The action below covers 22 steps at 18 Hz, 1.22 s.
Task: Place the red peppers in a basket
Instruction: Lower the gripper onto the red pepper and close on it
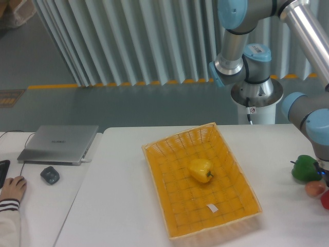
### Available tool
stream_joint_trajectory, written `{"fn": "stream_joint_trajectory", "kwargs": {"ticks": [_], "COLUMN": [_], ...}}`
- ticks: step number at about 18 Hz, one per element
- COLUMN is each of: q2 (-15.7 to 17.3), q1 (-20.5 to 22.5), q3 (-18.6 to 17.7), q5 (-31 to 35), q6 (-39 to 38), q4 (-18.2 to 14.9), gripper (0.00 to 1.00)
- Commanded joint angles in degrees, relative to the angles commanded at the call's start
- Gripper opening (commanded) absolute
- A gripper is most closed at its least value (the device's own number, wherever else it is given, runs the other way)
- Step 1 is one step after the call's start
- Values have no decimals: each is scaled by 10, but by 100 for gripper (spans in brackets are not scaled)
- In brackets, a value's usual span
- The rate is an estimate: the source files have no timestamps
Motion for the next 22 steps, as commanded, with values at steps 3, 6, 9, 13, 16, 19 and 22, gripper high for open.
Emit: {"fn": "stream_joint_trajectory", "kwargs": {"ticks": [3,6,9,13,16,19,22], "q2": [-6,-6,-5,1,3,4,22], "q1": [0,0,0,3,3,3,15], "q3": [-1,-1,-1,2,2,2,6], "q5": [0,1,3,-5,-14,-32,-81], "q6": [1,2,0,4,0,-5,-14], "q4": [0,0,-1,-6,-6,-7,-33], "gripper": [100,100,53,48,45,40,40]}}
